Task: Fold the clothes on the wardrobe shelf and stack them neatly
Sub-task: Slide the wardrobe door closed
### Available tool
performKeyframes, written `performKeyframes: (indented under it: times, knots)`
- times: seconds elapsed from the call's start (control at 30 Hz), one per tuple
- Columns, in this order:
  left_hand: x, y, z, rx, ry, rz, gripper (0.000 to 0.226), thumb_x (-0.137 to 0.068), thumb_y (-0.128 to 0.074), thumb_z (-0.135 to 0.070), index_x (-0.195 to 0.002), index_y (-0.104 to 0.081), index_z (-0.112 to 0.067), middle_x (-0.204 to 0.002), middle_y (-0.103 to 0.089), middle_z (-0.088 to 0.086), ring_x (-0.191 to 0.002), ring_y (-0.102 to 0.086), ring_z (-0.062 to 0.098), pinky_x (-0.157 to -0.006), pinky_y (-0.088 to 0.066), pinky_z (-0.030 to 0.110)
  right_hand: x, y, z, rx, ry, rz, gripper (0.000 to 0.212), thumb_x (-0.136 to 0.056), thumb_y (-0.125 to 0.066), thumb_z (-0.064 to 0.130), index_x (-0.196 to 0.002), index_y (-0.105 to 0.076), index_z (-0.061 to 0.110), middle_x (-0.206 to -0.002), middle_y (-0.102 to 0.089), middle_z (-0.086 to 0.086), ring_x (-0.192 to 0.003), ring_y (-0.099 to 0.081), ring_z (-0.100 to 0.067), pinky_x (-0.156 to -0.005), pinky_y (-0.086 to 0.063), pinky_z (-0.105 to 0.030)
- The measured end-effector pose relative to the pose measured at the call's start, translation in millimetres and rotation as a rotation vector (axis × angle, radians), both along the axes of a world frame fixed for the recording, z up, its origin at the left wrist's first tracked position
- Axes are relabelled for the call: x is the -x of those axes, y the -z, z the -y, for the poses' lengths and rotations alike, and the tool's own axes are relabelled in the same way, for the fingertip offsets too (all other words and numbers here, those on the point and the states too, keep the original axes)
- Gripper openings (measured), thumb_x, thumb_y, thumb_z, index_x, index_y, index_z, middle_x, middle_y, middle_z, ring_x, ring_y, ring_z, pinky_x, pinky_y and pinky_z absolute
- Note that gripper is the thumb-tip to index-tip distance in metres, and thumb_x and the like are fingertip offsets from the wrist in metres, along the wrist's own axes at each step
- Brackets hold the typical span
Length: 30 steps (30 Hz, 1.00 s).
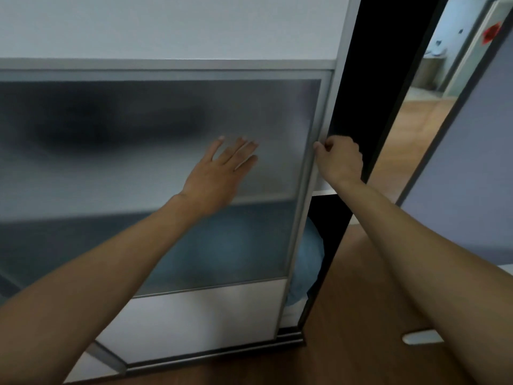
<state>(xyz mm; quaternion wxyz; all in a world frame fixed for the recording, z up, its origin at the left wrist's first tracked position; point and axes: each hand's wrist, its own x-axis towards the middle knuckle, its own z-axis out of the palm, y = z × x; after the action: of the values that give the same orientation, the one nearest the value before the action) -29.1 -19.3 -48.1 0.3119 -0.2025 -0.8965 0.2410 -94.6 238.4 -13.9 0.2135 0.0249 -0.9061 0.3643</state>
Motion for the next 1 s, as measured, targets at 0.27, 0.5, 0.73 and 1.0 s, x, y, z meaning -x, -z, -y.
performKeyframes:
  times: [0.27, 0.5, 0.73, 1.0]
  knots:
    - [33, 0, -50, 0.234, -0.043, -0.066, 0.080, -0.086, -0.051, -0.010, -0.158, -0.016, -0.018, -0.168, -0.004, 0.010, -0.153, -0.011, 0.031, -0.120, -0.006, 0.060, 15, -2, -52, -0.038, 0.132, 0.010, 0.037, -0.100, -0.053, 0.034, -0.068, -0.048, 0.016, -0.083, -0.060, -0.014, -0.086, -0.061, -0.035, -0.070, -0.040, -0.033]
    - [38, -2, -89, 0.256, 0.002, -0.013, 0.066, -0.096, -0.022, -0.004, -0.159, -0.008, -0.018, -0.167, 0.005, 0.010, -0.153, -0.002, 0.034, -0.122, -0.008, 0.057, 29, 1, -89, -0.071, 0.203, -0.003, 0.027, -0.101, -0.051, 0.032, -0.086, -0.061, 0.012, -0.092, -0.064, -0.013, -0.094, -0.063, -0.037, -0.070, -0.041, -0.035]
    - [45, -5, -113, 0.236, -0.026, 0.062, 0.068, -0.102, -0.031, -0.005, -0.159, 0.004, -0.019, -0.165, 0.021, 0.008, -0.152, 0.013, 0.033, -0.118, 0.009, 0.055, 42, 5, -118, 0.014, 0.235, -0.004, 0.026, -0.102, -0.051, 0.030, -0.097, -0.069, 0.012, -0.090, -0.066, -0.009, -0.084, -0.060, -0.027, -0.070, -0.039, -0.032]
    - [50, 0, -128, 0.224, 0.008, 0.058, 0.071, -0.093, -0.019, 0.000, -0.159, -0.001, -0.019, -0.167, 0.012, 0.008, -0.153, 0.004, 0.034, -0.122, -0.005, 0.056, 40, 12, -125, 0.153, 0.193, 0.016, 0.017, -0.099, -0.053, 0.019, -0.106, -0.065, 0.009, -0.102, -0.066, -0.010, -0.095, -0.063, -0.025, -0.082, -0.053, -0.041]
